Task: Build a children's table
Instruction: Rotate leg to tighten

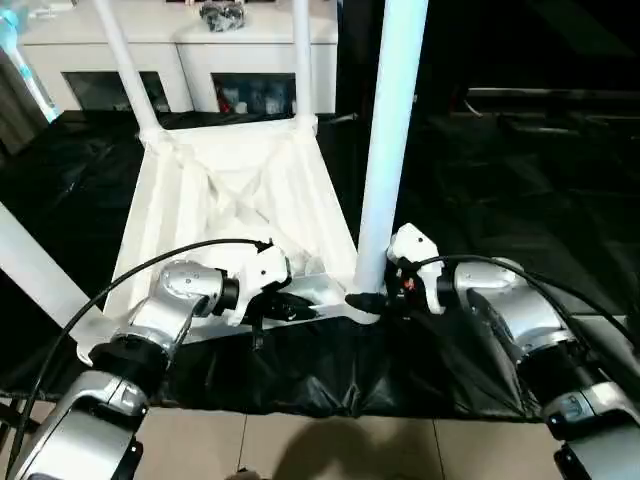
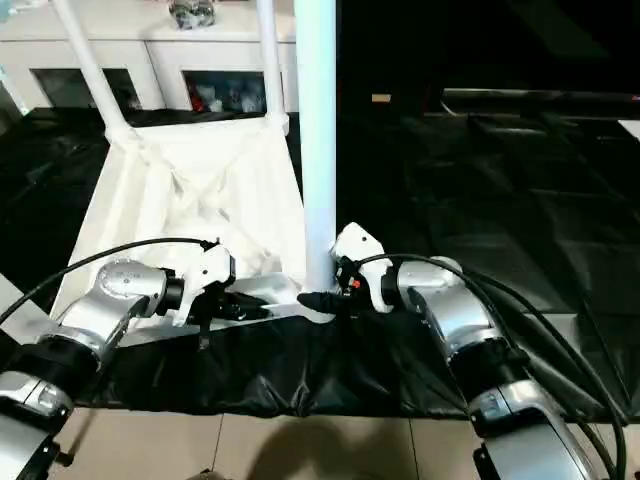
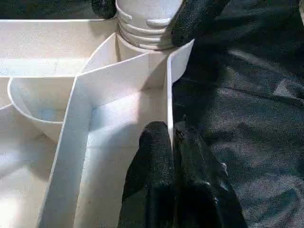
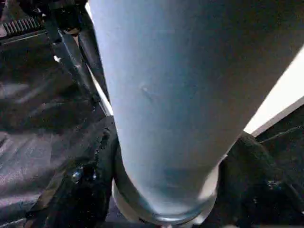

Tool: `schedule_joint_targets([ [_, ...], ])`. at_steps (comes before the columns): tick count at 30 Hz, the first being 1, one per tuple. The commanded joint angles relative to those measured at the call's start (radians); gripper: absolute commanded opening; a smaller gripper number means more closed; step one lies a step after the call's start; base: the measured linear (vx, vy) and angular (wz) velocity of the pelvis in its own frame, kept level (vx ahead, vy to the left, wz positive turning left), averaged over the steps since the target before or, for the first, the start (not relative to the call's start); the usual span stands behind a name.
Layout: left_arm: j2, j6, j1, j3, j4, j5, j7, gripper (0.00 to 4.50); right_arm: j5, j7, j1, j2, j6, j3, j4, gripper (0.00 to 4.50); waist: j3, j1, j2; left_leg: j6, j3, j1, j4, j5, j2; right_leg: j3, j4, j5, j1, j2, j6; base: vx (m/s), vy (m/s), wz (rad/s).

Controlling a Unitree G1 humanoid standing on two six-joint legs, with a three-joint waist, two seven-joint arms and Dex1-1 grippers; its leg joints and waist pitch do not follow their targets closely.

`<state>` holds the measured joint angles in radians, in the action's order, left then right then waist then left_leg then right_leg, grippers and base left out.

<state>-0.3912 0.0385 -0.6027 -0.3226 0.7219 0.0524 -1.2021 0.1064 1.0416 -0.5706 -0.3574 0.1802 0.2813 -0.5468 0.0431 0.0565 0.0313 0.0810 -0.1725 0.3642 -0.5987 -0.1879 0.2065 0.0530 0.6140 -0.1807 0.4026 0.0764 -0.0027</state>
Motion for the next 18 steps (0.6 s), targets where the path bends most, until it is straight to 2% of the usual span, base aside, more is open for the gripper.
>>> schedule_joint_targets([
  [1, 0.014, -0.006, -0.020, 0.018, 0.041, -0.021, 0.071, 0.00, -0.017, -0.013, -0.009, 0.022, -0.020, 0.015, -0.024, 2.69, -0.050, 0.000, -0.019, -0.018, 0.000, -0.007, 0.076, -0.263, 0.015, -0.035, -0.093, -0.421, -0.039, 0.057, -0.165, 0.000, 0.000, 0.00],
  [4, 0.049, -0.031, -0.052, 0.027, 0.068, -0.038, 0.159, 0.00, -0.021, -0.090, -0.004, 0.054, -0.031, -0.013, -0.058, 2.67, -0.050, 0.001, -0.019, -0.012, 0.000, -0.015, 0.075, -0.279, 0.015, -0.037, -0.099, -0.445, -0.033, 0.057, -0.158, 0.000, 0.000, 0.00],
  [6, 0.073, -0.049, -0.071, 0.036, 0.077, -0.040, 0.204, 0.00, -0.025, -0.154, -0.004, 0.075, -0.029, -0.034, -0.076, 2.67, -0.049, 0.000, -0.019, -0.004, 0.001, -0.015, 0.078, -0.290, 0.014, -0.034, -0.100, -0.457, -0.033, 0.056, -0.156, 0.000, 0.000, 0.00],
  [8, 0.135, -0.088, -0.099, 0.038, 0.067, -0.051, 0.292, 0.00, -0.041, -0.329, 0.028, 0.142, 0.012, -0.065, -0.067, 2.67, -0.050, -0.001, -0.018, 0.001, 0.002, -0.011, 0.079, -0.271, 0.013, -0.035, -0.099, -0.442, -0.036, 0.057, -0.153, 0.000, 0.000, 0.00],
  [9, 0.137, -0.090, -0.099, 0.038, 0.067, -0.051, 0.295, 0.00, -0.041, -0.333, 0.029, 0.144, 0.013, -0.066, -0.066, 2.67, -0.051, -0.002, -0.019, 0.004, 0.003, -0.010, 0.081, -0.264, 0.013, -0.034, -0.099, -0.429, -0.037, 0.055, -0.151, 0.000, 0.000, 0.00],
  [10, 0.162, -0.104, -0.106, 0.037, 0.058, -0.058, 0.326, 0.00, -0.045, -0.387, 0.042, 0.174, 0.028, -0.072, -0.058, 2.67, -0.052, 0.000, -0.013, 0.005, 0.004, -0.012, 0.081, -0.268, 0.012, -0.034, -0.098, -0.429, -0.037, 0.056, -0.152, 0.000, 0.000, 0.00],
  [11, 0.162, -0.104, -0.106, 0.037, 0.058, -0.058, 0.326, 0.00, -0.045, -0.387, 0.042, 0.174, 0.028, -0.072, -0.058, 2.67, -0.053, -0.002, -0.017, 0.003, 0.003, -0.010, 0.081, -0.265, 0.013, -0.034, -0.098, -0.408, -0.038, 0.055, -0.154, 0.000, 0.000, 0.00],
  [12, 0.197, -0.122, -0.112, 0.038, 0.045, -0.062, 0.364, 0.00, -0.055, -0.456, 0.048, 0.217, 0.039, -0.075, -0.059, 2.67, -0.053, -0.003, -0.013, 0.003, 0.003, -0.007, 0.082, -0.257, 0.013, -0.035, -0.096, -0.379, -0.040, 0.054, -0.159, 0.000, 0.000, 0.00],
  [13, 0.207, -0.126, -0.113, 0.038, 0.040, -0.063, 0.373, 0.00, -0.056, -0.476, 0.048, 0.231, 0.041, -0.078, -0.061, 2.67, -0.053, -0.004, -0.013, 0.004, 0.003, -0.007, 0.082, -0.260, 0.013, -0.035, -0.095, -0.372, -0.039, 0.054, -0.161, 0.000, 0.000, 0.00],
  [15, 0.270, -0.135, -0.114, 0.025, 0.016, -0.077, 0.424, 0.00, -0.058, -0.597, 0.025, 0.336, 0.029, -0.094, -0.097, 2.67, -0.056, -0.006, -0.003, 0.008, 0.003, -0.008, 0.082, -0.256, 0.012, -0.036, -0.091, -0.321, -0.041, 0.054, -0.177, 0.000, 0.000, 0.00],
  [16, 0.270, -0.135, -0.114, 0.025, 0.016, -0.077, 0.424, 0.00, -0.058, -0.597, 0.025, 0.336, 0.029, -0.094, -0.097, 2.67, -0.056, -0.008, -0.004, 0.009, 0.003, -0.006, 0.082, -0.255, 0.012, -0.037, -0.091, -0.312, -0.041, 0.054, -0.180, 0.000, 0.000, 0.00],
  [17, 0.283, -0.127, -0.111, 0.015, 0.012, -0.085, 0.432, 0.00, -0.058, -0.615, 0.009, 0.371, 0.010, -0.094, -0.111, 2.67, -0.058, -0.007, -0.001, 0.009, 0.004, -0.008, 0.082, -0.257, 0.010, -0.034, -0.090, -0.305, -0.044, 0.053, -0.181, 0.000, 0.000, 0.00],
  [18, 0.287, -0.122, -0.108, 0.011, 0.011, -0.088, 0.433, 0.00, -0.060, -0.619, 0.000, 0.385, -0.002, -0.091, -0.115, 2.67, -0.057, -0.011, 0.003, 0.008, 0.003, -0.009, 0.083, -0.269, 0.011, -0.036, -0.092, -0.295, -0.040, 0.053, -0.188, 0.000, 0.000, 0.00],
])
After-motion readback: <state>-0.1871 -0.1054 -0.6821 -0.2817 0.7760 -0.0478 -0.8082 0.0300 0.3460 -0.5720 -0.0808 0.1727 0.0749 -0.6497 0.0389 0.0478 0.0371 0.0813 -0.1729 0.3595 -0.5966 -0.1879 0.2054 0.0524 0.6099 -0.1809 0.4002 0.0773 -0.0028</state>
